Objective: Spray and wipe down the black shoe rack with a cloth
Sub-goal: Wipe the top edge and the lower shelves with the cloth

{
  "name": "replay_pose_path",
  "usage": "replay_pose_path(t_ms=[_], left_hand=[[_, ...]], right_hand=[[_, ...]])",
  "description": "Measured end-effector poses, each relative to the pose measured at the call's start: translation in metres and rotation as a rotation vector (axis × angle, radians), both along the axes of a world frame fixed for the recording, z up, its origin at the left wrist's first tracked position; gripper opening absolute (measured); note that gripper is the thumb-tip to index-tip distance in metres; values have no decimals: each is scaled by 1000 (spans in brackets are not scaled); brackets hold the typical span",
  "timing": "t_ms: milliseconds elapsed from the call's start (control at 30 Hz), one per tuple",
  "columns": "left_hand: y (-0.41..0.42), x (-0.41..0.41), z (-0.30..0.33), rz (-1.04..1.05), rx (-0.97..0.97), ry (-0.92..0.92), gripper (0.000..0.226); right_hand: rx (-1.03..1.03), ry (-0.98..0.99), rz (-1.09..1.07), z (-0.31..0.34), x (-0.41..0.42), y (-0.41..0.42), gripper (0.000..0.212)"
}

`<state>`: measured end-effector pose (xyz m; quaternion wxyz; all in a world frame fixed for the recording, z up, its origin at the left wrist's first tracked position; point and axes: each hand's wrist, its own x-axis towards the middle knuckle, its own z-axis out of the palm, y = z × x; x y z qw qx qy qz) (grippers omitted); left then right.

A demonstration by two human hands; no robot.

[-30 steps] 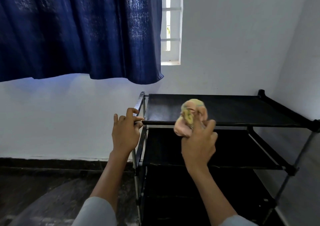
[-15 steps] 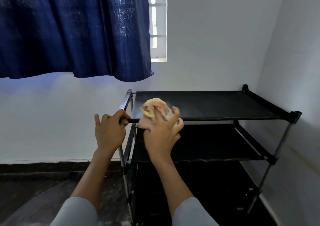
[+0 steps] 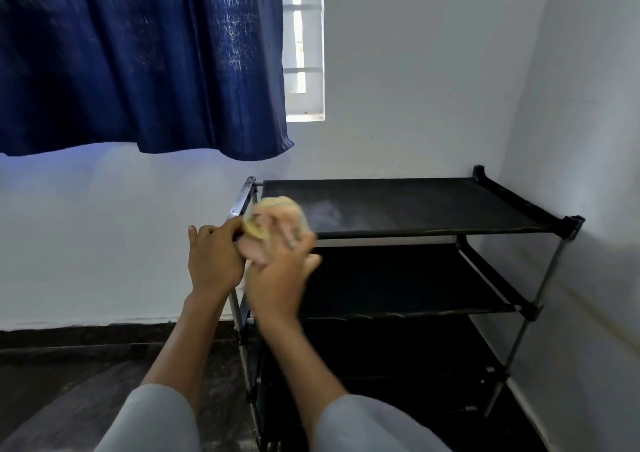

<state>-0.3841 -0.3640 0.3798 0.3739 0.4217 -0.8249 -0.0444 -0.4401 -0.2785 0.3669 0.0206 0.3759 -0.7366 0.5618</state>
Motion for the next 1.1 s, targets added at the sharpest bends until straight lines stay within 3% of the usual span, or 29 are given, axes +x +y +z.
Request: replay_pose_path(t_ms=[167,400,533,633,733,833,967,1100], left_hand=[[0,1,2,46,-16,-60,18],[4,-2,3,60,25,1,24],[22,-7,12,145,42,-72,21],[39,-29,27,107,25,-155,17],[56,-60,30,-184,112,-58,13],[56,-70,22,-237,109,20,11],[50,-72,12,-139,68,-13,17],[49,-74,10,-109,-6,-38,17]], right_hand=[[22,56,95,-1,-14,7,52],[-52,-112,-381,3,-151,89,51],[-15,-292,-424,19,-177,104,45],[61,-215,-311,23,-130,86,53],[93,-89,-80,21,-79,62,49],[134,24,12,22,-70,56,42],[199,180,-68,12,-119,75,40],[162,135,-271,18,-190,110,30]])
